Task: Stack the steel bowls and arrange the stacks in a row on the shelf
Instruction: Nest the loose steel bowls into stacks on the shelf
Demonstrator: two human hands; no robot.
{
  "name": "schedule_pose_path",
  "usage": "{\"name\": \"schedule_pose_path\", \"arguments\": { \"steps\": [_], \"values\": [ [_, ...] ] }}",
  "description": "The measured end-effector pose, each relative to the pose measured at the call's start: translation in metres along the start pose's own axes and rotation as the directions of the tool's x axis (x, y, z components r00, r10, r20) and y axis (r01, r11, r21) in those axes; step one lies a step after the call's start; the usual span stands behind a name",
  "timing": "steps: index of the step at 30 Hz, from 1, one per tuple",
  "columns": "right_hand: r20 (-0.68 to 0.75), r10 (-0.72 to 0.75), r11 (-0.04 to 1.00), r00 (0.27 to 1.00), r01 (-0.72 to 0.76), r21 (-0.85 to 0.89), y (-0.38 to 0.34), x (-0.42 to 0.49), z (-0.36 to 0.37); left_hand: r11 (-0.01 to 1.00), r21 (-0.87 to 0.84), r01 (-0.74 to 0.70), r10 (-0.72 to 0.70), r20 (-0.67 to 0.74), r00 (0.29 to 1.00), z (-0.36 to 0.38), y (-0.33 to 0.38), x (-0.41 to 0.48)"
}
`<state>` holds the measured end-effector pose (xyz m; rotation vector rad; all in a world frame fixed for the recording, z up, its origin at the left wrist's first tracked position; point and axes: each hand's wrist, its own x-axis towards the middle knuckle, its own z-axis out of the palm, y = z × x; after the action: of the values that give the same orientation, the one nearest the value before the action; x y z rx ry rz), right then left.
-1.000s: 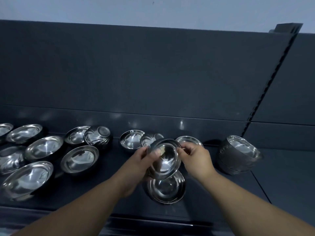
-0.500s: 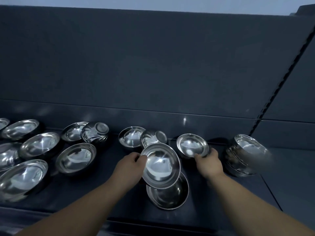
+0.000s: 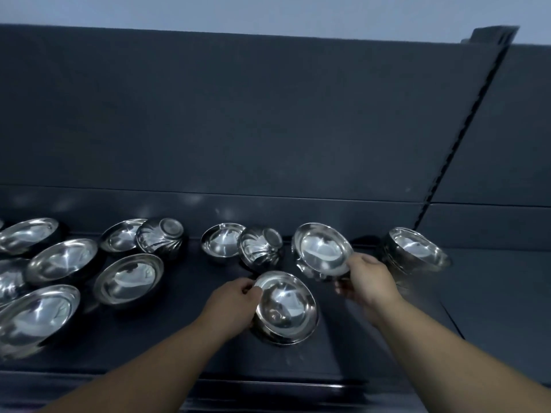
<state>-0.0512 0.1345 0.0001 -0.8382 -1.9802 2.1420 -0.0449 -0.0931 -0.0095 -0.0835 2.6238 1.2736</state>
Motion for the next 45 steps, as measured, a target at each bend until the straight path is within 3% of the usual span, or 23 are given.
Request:
{"name": "schedule_pose_path", "arguments": {
  "steps": [6,14,19,33,37,38,40,42,45],
  "values": [
    [0.104,0.016,0.984,0.994,0.003,-0.181,0.003,-0.034,-0.007,0.943,-0.311,0.116,-0.081,0.125,0.989,0.01,-0.004,-0.006],
    [0.148,0.029,0.957,0.989,0.015,-0.289,0.021,-0.038,-0.007,0.848,-0.498,0.181,-0.069,0.236,0.969,0.015,-0.005,-0.018],
    [0.105,0.022,0.944,0.994,0.013,-0.328,0.026,-0.032,-0.012,0.816,-0.562,0.138,-0.004,0.232,0.973,0.029,-0.003,-0.015],
    [0.092,-0.159,0.925,0.983,0.181,-0.333,0.019,-0.001,-0.042,0.779,-0.612,0.133,-0.019,0.189,0.982,0.069,0.043,0.019],
    [0.127,-0.167,0.92,0.978,0.201,-0.337,0.022,0.008,-0.05,0.845,-0.523,0.111,-0.032,0.157,0.987,0.074,0.046,0.026],
    [0.13,-0.165,0.917,0.978,0.201,-0.346,0.023,0.01,-0.051,0.906,-0.422,0.041,-0.005,0.085,0.996,0.072,0.045,0.03],
    [0.134,-0.174,0.906,0.976,0.212,-0.366,0.023,0.014,-0.052,0.988,-0.047,-0.149,0.141,-0.149,0.979,0.065,0.041,0.039],
    [0.14,-0.183,0.9,0.973,0.223,-0.375,0.023,0.017,-0.054,0.942,0.197,-0.27,0.321,-0.305,0.897,0.054,0.036,0.051],
    [0.155,-0.185,0.896,0.97,0.232,-0.379,0.023,0.02,-0.057,0.862,0.435,-0.26,0.407,-0.286,0.868,0.039,0.032,0.073]
  ]
}}
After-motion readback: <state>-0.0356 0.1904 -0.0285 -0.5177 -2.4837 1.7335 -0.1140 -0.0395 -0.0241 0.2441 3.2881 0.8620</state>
